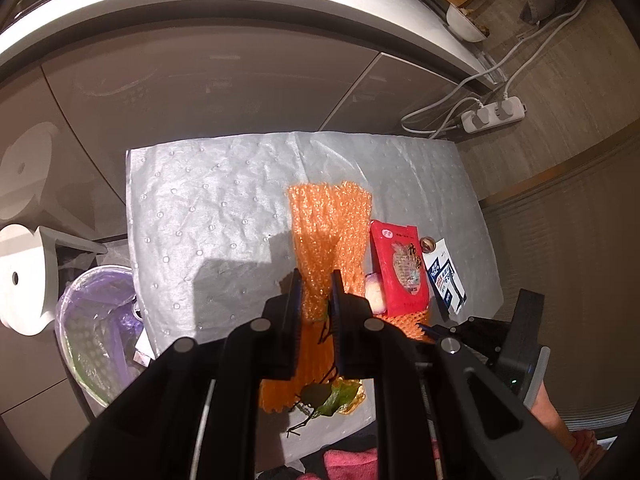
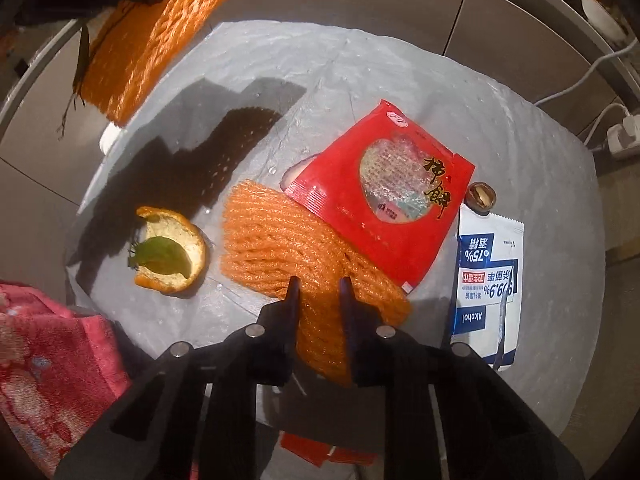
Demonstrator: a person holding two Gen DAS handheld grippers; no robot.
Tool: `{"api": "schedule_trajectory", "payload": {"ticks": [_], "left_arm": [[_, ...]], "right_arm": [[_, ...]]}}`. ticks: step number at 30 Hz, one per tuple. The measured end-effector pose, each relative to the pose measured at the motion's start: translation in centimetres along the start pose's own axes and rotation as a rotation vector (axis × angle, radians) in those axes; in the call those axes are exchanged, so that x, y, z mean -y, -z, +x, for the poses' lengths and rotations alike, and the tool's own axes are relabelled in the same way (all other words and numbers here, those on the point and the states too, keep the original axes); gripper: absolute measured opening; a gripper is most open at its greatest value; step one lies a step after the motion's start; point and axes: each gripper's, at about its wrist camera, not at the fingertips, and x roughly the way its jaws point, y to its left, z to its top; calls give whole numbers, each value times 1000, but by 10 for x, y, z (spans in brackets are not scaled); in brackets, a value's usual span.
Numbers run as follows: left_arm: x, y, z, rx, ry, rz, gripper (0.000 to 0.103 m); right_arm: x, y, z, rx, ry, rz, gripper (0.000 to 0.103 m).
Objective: Collect trash
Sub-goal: 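Grasp the second orange foam net with the right tool while the left tool holds its net, then carry both foam nets over the purple bin and open both tools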
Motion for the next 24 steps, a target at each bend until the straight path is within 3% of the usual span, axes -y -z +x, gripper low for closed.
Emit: {"api": "schedule_trajectory", "payload": {"ticks": [7, 13, 24], "left_arm": [[-27, 23, -26, 22, -14, 2, 13], [-79, 56, -42, 15, -110, -5, 13], [-207, 109, 17, -152, -268, -143, 13]], "right_arm": [[6, 11, -47, 73, -100, 162, 20], [0, 7, -80, 145, -175, 261, 20], [-51, -24, -115, 232, -219, 267, 20]]}}
